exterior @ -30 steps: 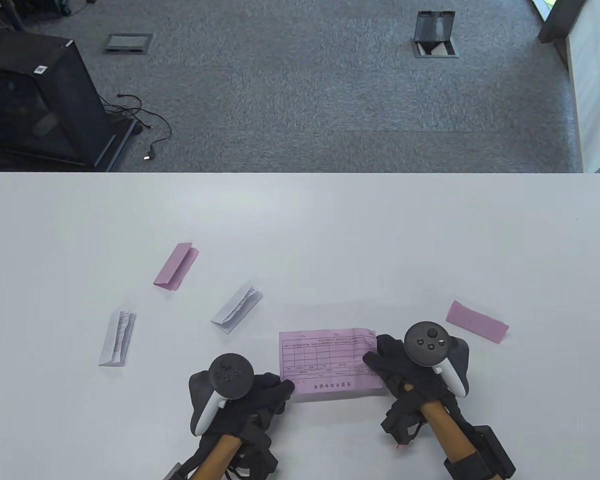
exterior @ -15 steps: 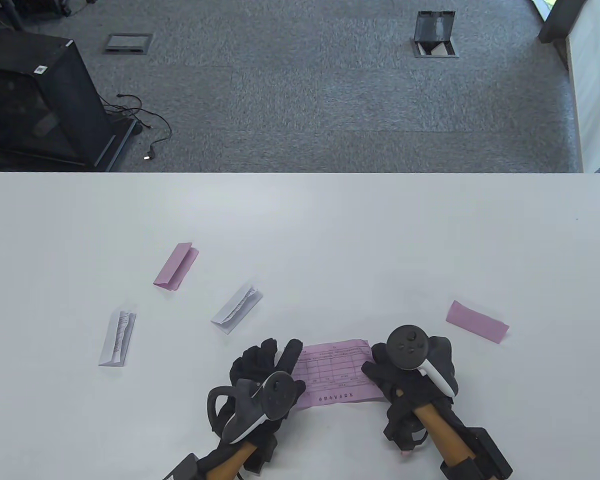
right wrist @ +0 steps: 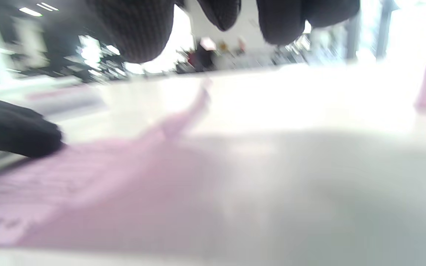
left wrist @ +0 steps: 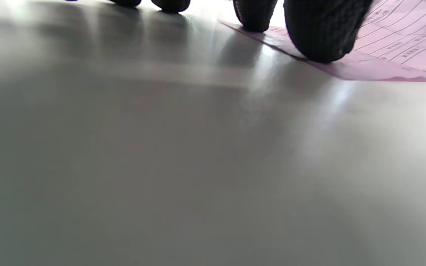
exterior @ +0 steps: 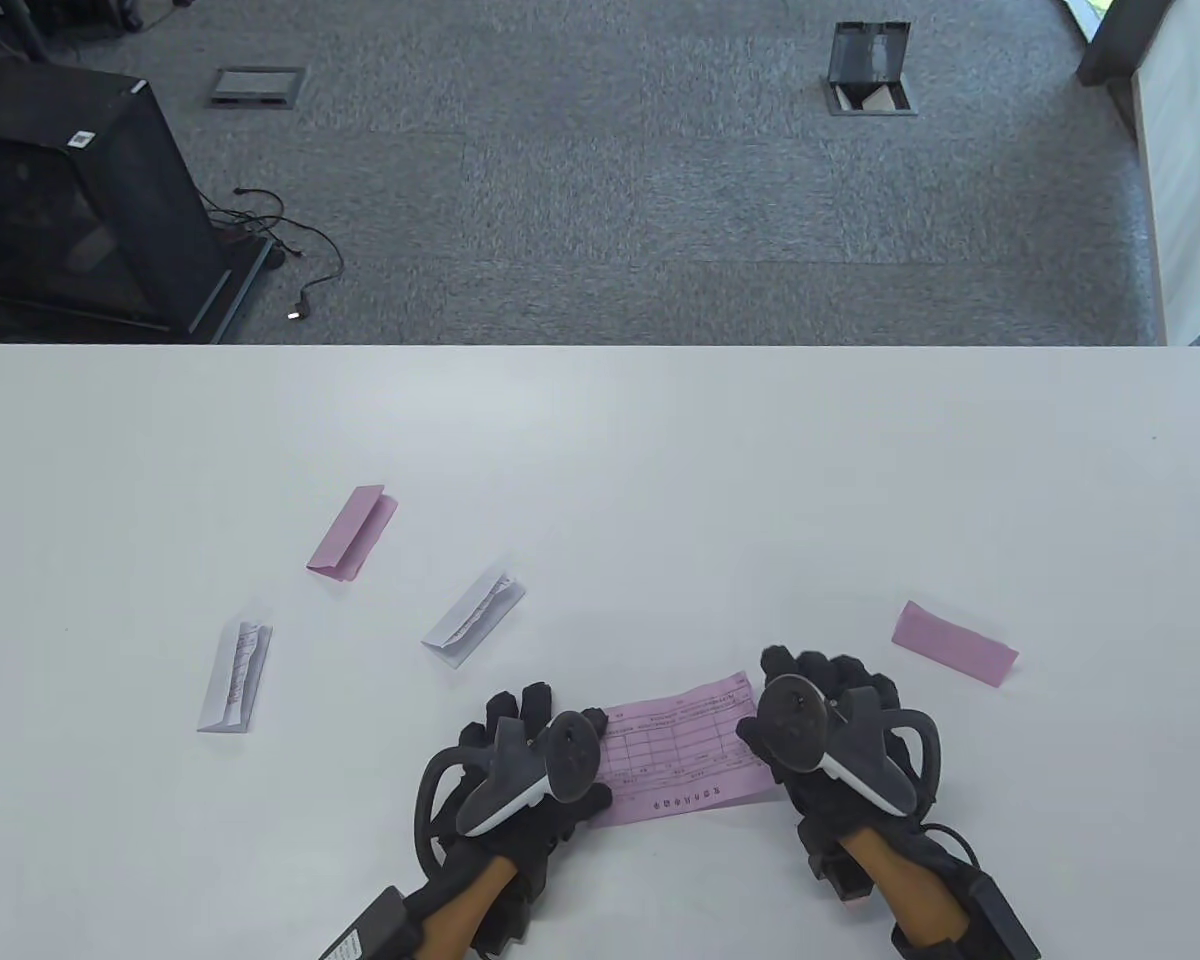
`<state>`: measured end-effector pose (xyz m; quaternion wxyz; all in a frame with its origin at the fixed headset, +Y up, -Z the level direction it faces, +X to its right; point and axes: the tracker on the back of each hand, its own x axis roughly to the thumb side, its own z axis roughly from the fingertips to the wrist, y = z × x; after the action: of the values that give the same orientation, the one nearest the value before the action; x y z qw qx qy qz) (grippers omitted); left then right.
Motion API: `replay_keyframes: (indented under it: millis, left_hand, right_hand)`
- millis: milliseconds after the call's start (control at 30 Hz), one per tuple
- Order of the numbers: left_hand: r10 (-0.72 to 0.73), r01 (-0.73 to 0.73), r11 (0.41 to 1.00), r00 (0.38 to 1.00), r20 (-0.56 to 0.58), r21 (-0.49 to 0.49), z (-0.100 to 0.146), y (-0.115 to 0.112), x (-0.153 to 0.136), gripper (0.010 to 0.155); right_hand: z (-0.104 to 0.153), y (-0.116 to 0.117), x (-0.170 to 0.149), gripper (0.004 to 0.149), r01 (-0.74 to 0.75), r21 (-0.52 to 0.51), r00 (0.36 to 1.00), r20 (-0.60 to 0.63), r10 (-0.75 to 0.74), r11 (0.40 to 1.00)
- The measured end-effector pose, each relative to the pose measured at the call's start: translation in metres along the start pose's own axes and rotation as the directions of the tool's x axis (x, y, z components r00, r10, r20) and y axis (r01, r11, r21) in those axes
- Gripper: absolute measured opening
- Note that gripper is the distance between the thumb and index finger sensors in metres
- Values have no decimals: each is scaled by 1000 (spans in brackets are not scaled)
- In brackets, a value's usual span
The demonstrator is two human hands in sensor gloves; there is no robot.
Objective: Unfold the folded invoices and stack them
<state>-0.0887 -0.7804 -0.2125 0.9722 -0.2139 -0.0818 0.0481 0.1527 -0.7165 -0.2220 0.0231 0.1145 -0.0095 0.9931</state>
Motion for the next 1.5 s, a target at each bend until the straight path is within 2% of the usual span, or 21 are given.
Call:
replay_keyframes:
  millis: [67,133,267,367,433,533,600,667,800,933,1200,1300,1500]
  left_hand:
    - [12,-12,1000,1000,6,-15,-1,0,0,73]
    - [11,-11,1000,1000,6,-15,-2,0,0,73]
    - [9,-9,1000,1000,9,-15,-2,0,1,73]
    - [3,-3,1000,1000,8,-14,-1,0,1,73]
    - [-6,7,1000,1000,1,-14,-1,1,1,73]
    - [-19,19,1000,1000,-3,-7,-1,1,2,73]
    - [-18,18,1000,1000,-4,-7,-1,1,1,73]
    - [-8,8,1000,1000,-6,-11,-1,1,1,73]
    - [-7,7,1000,1000,-7,-4,-1,1,1,73]
    - [-4,4,1000,1000,-17,18,-1,0,0,72]
    - [5,-4,1000,1000,-30,24,1,0,-2,72]
    - [4,-4,1000,1000,-29,21,1,-1,-2,72]
    - [14,-13,1000,999,-29,12,0,-1,-4,72]
  right_hand:
    - [2,2,25,70,-38,46,984,174,29,998]
    - [0,14,45,65,-57,130,969,244,24,990]
    - [-10,43,68,66,-64,241,966,260,-1,968]
    - [-16,61,71,68,-110,285,966,256,35,952]
    - [-16,64,67,69,-143,298,965,256,65,944]
    - [-14,59,57,69,-171,293,969,225,106,941]
    - [-12,56,44,68,-240,279,960,214,184,930]
    - [-10,54,26,68,-236,300,967,167,193,924]
    - [-6,53,-4,68,-199,315,979,101,176,928]
    - [-2,54,-21,68,-116,334,993,53,104,935]
    - [-2,55,-18,68,-106,325,994,54,93,940]
    - [-1,51,-15,69,-122,254,992,59,111,959]
    - [0,37,0,69,-38,176,996,87,23,984]
